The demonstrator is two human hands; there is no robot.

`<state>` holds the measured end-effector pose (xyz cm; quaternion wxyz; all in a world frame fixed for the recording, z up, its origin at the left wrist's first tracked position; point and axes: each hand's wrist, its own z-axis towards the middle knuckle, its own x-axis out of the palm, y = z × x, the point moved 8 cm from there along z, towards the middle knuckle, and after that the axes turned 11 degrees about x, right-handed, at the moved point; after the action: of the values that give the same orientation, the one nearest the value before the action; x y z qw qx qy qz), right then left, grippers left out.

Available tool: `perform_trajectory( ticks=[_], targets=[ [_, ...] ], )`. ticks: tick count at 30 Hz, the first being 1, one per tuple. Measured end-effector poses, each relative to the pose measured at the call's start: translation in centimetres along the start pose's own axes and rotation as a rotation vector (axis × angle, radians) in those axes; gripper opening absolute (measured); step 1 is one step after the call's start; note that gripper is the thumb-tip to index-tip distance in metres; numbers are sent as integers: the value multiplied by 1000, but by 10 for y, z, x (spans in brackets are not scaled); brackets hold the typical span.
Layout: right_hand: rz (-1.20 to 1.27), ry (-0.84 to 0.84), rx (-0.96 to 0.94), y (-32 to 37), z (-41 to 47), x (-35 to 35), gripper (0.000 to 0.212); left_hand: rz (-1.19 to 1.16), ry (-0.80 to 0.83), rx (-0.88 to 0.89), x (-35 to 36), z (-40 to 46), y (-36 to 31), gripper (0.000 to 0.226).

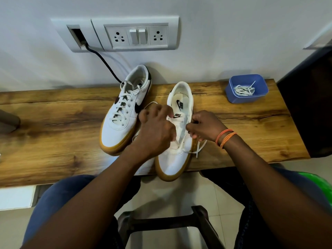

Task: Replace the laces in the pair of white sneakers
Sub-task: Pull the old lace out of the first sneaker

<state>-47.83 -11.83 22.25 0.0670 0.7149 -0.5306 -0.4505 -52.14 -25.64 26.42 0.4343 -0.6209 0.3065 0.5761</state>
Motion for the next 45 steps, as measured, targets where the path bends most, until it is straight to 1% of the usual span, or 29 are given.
perform_trajectory(
  ticks=[3, 4, 5, 6, 7, 9, 11, 13, 15, 18, 21, 23, 24, 26, 28, 30, 32, 35, 36, 37, 39, 41, 43, 45],
  targets=[
    [-15, -5, 2, 1, -2, 0, 16, 30, -190, -211, -28, -10, 34, 8],
    [-16, -6, 1, 1, -2, 0, 16, 32, -230, -276, -32, -14, 44, 7],
    [-11, -7, 4, 1, -3, 0, 16, 20, -259, -319, -33, -17, 49, 8],
    [-7, -5, 7, 0, -3, 0, 16, -7, -270, -318, -30, -17, 51, 10],
    [-4, -1, 11, 0, -3, 0, 17, -26, -270, -258, -27, -14, 46, 16],
    [-4, 9, 20, 0, -2, 0, 18, -53, -245, -45, -22, -6, 23, 29],
    [-4, 17, 28, 0, -1, 0, 17, -156, -145, 95, -12, 1, -3, 32],
    [-13, 19, 30, 0, -1, 1, 16, -239, -7, 157, 10, 3, -22, 31],
    [-16, 22, 29, 0, 0, 1, 16, -270, 73, 146, 28, 0, -29, 30],
    [-12, 28, 36, -1, 0, 1, 16, -361, 63, 75, 35, -2, -24, 25],
    [-4, 21, 36, -2, 0, 0, 17, -457, 68, 75, 30, 1, -17, 20],
    [4, 26, 40, -2, -1, 0, 17, -431, -21, 78, 15, 3, -4, 22],
    [5, 30, 39, -1, -1, 1, 18, -401, -101, 49, 5, 3, 8, 22],
    [6, 25, 35, -1, -1, 1, 18, -344, -277, -84, -16, -4, 36, 14],
    [15, 18, 40, -2, -2, 0, 18, -290, -347, -175, -24, -12, 51, 17],
    [8, 20, 42, -2, -1, 1, 19, -280, -342, -124, -23, -13, 42, 28],
    [-7, 27, 39, 0, -1, 1, 19, -328, -288, 4, -16, -5, 18, 35],
    [-9, 26, 36, -1, -1, 0, 17, -437, -32, 101, 14, 5, -13, 33],
    [-11, 24, 33, -1, -1, 0, 16, -427, 37, 116, 25, 4, -20, 30],
    [-12, 23, 30, -1, -1, 0, 15, -400, 70, 120, 32, 3, -24, 27],
    [-10, 30, 28, -1, -1, 0, 16, -426, 84, 81, 40, 0, -21, 24],
    [-7, 31, 32, -1, -1, 0, 17, -519, 71, 47, 38, 0, -16, 27],
    [-2, 30, 32, -2, -1, 1, 18, -534, 9, 70, 28, 4, -10, 25],
    [0, 32, 29, -2, -1, 0, 18, -483, -95, 54, 12, 5, 2, 19]
  ],
)
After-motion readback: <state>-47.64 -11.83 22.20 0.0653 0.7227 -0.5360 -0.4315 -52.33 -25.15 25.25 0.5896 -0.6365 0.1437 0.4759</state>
